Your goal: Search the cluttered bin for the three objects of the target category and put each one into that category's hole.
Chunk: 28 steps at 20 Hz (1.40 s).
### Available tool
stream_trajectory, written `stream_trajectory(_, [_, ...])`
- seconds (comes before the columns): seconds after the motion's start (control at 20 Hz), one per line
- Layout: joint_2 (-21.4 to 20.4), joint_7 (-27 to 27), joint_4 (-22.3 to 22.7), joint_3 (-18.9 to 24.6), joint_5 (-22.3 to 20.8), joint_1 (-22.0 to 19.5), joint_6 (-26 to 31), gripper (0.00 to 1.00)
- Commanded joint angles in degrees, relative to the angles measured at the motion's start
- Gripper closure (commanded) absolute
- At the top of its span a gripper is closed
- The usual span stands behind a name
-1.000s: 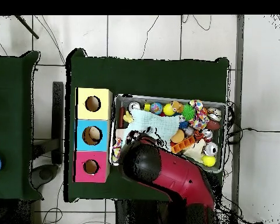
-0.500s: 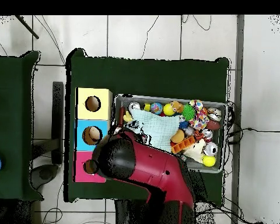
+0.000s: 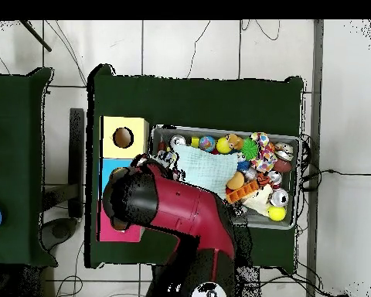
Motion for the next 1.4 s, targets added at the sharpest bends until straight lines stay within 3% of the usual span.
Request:
stream_trajectory(0.05, [6.6, 15.7, -1.8, 1.7, 3.0, 0.4, -1.5, 1.00])
stream_trajectory(0.45, [8.8, 19.5, -1.9, -0.2, 4.4, 4.6, -3.5, 1.00])
stream_trajectory(0.8, [9.8, 21.5, -3.5, -2.7, 5.1, 8.3, -1.7, 1.00])
stream_trajectory(1.4, [12.3, 23.9, -4.3, -4.1, 7.4, 12.2, -2.8, 1.00])
